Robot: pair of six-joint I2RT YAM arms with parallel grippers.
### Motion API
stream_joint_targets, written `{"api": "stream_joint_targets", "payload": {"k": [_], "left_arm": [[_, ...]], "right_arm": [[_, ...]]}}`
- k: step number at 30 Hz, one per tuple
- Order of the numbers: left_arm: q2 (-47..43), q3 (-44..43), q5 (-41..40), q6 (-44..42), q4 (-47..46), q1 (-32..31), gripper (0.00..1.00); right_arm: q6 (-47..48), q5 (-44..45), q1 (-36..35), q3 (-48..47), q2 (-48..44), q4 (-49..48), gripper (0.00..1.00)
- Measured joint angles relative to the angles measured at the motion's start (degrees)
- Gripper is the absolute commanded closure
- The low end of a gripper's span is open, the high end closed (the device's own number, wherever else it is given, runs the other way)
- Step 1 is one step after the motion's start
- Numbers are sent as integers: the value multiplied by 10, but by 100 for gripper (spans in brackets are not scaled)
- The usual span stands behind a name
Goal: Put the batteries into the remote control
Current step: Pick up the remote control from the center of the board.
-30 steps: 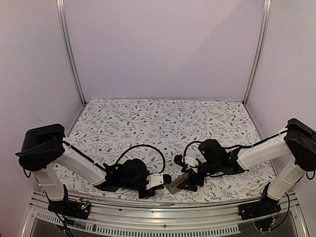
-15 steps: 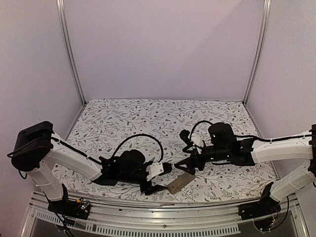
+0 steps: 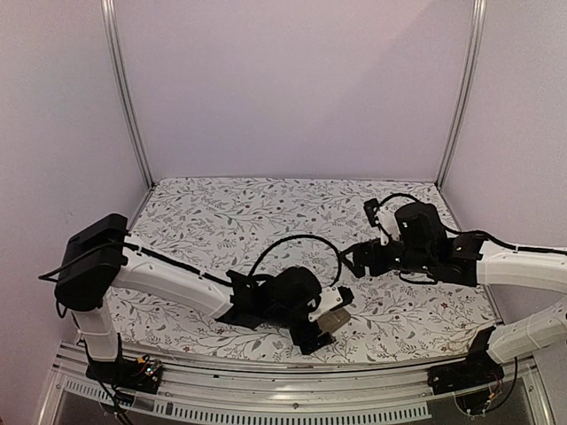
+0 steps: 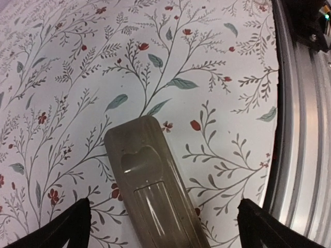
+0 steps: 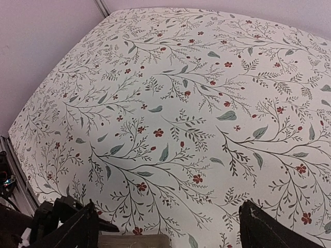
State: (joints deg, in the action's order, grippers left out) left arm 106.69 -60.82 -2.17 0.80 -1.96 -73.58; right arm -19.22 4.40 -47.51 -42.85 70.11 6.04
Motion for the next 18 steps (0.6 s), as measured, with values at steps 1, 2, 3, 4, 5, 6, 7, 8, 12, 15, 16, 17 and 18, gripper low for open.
{"api": "stream_joint_targets", "payload": {"k": [1, 2, 3, 4, 5, 6, 7, 8, 12, 15, 16, 17, 18], "left_arm": [[24, -21, -14, 1, 21, -2, 3], [40, -34, -22, 2, 34, -3, 3], [57, -45, -32, 4, 49, -5, 3], [70, -50, -40, 6, 61, -7, 3], [77, -50, -44, 17, 64, -9, 3], [76, -56, -50, 16, 72, -10, 4], [76, -57, -57, 17, 77, -11, 6], [76, -57, -58, 20, 79, -11, 10], [77, -61, -60, 28, 92, -11, 31], [77, -65, -58, 33, 104, -11, 40], [77, -66, -57, 34, 108, -11, 43], [77, -66, -56, 35, 109, -10, 46], [76, -66, -53, 37, 111, -10, 49]], "right_arm": [[-9, 3, 0, 9, -12, 3, 7], [-13, 5, 0, 15, -19, 5, 7], [-18, 9, 0, 22, -26, 6, 7], [-22, 11, 0, 26, -31, 7, 7], [-28, 12, 0, 34, -39, 6, 7], [-31, 12, 0, 43, -49, 6, 7], [-35, 13, 0, 51, -58, 6, 7], [-37, 13, 0, 56, -65, 6, 7], [-46, 13, 0, 76, -95, 4, 8], [-51, 13, 0, 78, -101, 3, 8], [-52, 13, 0, 78, -101, 3, 8], [-53, 13, 0, 78, -101, 3, 8], [-53, 13, 0, 78, -101, 3, 8]]}}
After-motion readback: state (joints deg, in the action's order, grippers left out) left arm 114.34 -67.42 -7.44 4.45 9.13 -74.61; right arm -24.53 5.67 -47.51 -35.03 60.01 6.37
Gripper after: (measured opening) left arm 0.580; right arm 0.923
